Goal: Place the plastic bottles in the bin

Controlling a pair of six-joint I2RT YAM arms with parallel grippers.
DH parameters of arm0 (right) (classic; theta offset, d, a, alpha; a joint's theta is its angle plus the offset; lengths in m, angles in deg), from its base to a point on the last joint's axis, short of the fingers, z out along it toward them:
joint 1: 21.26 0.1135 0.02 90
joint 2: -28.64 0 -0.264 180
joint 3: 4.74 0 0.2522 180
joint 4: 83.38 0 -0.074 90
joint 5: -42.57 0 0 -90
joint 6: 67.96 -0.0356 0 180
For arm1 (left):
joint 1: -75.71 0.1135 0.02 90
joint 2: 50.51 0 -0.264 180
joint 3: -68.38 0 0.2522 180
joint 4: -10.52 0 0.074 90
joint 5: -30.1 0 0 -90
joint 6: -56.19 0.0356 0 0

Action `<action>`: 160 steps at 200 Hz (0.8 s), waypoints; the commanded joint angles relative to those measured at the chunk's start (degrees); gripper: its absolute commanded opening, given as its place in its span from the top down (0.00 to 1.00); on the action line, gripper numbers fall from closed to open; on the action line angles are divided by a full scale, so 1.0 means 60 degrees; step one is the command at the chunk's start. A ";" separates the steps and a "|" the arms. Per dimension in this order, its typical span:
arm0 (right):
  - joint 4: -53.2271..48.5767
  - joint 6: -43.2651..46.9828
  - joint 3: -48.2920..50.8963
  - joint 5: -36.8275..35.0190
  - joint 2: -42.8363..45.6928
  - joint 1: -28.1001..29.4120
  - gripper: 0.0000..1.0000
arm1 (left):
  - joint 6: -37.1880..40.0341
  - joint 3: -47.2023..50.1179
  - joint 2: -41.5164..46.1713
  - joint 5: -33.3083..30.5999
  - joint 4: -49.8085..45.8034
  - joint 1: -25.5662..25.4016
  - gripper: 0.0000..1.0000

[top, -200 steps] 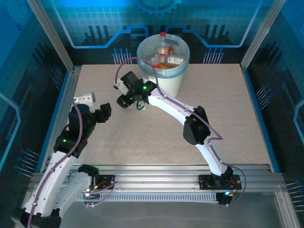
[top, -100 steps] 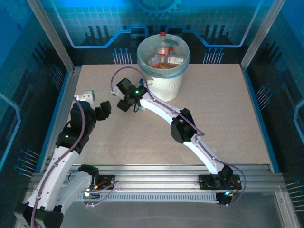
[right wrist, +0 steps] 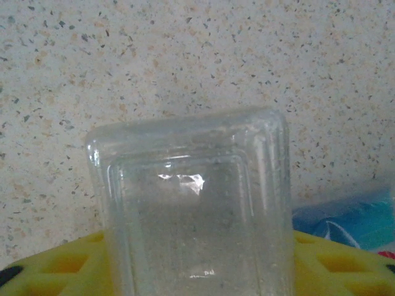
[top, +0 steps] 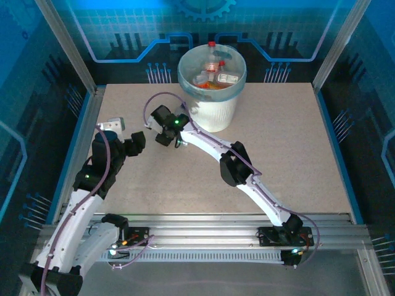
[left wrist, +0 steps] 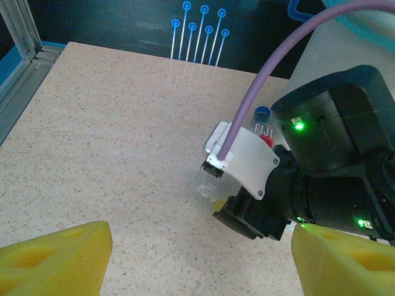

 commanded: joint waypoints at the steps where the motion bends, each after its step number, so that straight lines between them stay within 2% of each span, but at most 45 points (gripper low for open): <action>1: -0.0136 0.0192 -0.0378 -0.0121 0.0299 0.0183 0.47 | -0.0177 -0.0394 0.0054 0.0137 -0.0062 0.0119 0.23; 47: -0.0408 0.0029 -0.0355 0.0222 0.1520 0.0329 0.55 | -0.0099 -0.0928 0.0047 0.0107 -0.0291 0.0121 0.23; 98: -0.0534 -0.0267 -0.0221 0.1078 0.3869 0.0300 0.56 | -0.0123 -0.2293 -0.0655 0.0111 -0.0154 0.0121 0.23; 134: -0.0117 -0.0103 -0.0504 0.0915 0.5111 -0.0086 0.55 | -0.0587 -0.3748 -0.1743 0.0872 0.0373 0.0112 0.26; 160: 0.0536 -0.0134 -0.0572 0.0279 0.5707 -0.0703 0.55 | -0.1066 -0.4959 -0.2886 0.1836 0.0758 -0.0011 0.28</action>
